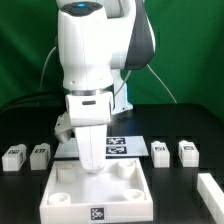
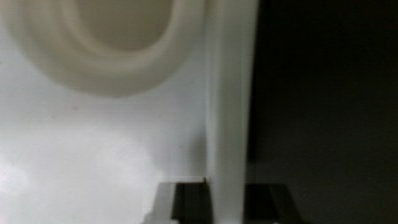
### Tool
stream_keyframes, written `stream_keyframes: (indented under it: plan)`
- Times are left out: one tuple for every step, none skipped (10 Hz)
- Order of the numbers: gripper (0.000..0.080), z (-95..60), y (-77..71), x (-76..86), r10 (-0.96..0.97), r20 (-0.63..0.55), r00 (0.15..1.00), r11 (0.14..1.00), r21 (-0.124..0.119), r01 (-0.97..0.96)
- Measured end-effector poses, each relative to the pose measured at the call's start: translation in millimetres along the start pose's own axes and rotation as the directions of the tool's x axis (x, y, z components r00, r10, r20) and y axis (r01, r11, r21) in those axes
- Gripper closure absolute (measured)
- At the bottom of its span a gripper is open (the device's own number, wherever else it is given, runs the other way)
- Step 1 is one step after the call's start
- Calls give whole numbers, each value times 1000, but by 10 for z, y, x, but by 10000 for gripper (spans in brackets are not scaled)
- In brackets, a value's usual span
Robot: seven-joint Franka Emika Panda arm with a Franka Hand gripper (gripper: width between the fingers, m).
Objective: Assemble one leg
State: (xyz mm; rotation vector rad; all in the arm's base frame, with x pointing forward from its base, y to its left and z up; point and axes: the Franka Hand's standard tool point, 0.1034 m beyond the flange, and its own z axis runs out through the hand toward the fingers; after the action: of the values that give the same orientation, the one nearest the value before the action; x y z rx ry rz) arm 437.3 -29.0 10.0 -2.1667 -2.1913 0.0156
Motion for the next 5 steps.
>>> stream_keyframes:
  plan:
    - [741,-1,2,0,0,0,1000,1000,-1,0]
    - [741,-1,2,-1,0,0,1000,1000,-1,0]
    - [741,-1,3,-1,0,0,1000,1000,-1,0]
    - [741,-1,3,-1,0,0,1000,1000,-1,0]
    - [741,-1,3,-1,0,0,1000,1000,-1,0]
